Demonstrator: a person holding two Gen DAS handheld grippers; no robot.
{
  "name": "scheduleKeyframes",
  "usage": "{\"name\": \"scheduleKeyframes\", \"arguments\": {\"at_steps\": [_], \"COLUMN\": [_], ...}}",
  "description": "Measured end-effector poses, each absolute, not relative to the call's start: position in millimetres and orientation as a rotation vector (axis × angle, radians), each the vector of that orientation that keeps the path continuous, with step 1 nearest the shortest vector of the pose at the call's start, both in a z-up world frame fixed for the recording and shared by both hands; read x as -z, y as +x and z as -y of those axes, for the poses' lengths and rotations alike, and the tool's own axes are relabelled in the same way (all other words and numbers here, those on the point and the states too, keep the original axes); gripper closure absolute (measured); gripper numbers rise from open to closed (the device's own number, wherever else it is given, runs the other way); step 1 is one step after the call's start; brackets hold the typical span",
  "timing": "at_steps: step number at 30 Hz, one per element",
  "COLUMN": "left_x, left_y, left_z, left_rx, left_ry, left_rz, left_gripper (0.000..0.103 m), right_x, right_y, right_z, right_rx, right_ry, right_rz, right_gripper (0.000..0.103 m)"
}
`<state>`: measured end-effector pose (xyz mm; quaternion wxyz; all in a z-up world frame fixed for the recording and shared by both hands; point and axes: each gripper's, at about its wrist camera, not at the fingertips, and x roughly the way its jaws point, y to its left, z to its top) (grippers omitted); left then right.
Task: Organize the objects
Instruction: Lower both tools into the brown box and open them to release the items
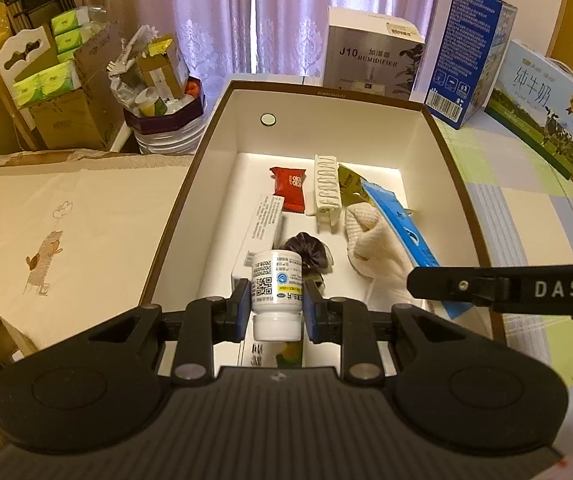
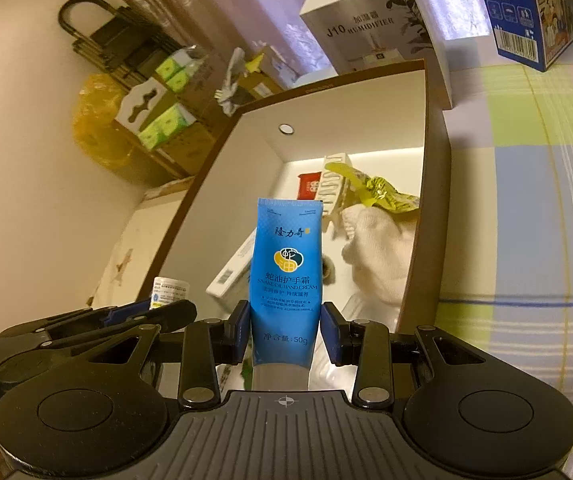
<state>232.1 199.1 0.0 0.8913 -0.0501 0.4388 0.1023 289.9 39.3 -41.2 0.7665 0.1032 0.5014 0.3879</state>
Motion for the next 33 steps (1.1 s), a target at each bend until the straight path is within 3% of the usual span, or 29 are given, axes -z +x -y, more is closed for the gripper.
{"name": "scheduleKeyframes", "arguments": {"at_steps": [8,14,33], "left_x": [11,17,28], "left_y": [261,277,305], "left_z": [-209,-213,-213], "left_rx": [-0.187,-0.169,-0.115], "left_ry": [-0.100,-0.105,-0.103], "left_rz": [-0.931,-0.944,-0.958], "left_gripper": [0.081,0.081,0.081], "right_x": [41,41,40], "right_y": [317,331,317], "right_z": [-65,-69,-82], "right_rx": [-0.764,-0.756,-0.749], "right_ry": [0.185,0.177,-0.135], "right_rz": [-1.044,-1.042,-0.974], "right_gripper": [0.067,0.059,0.058]}}
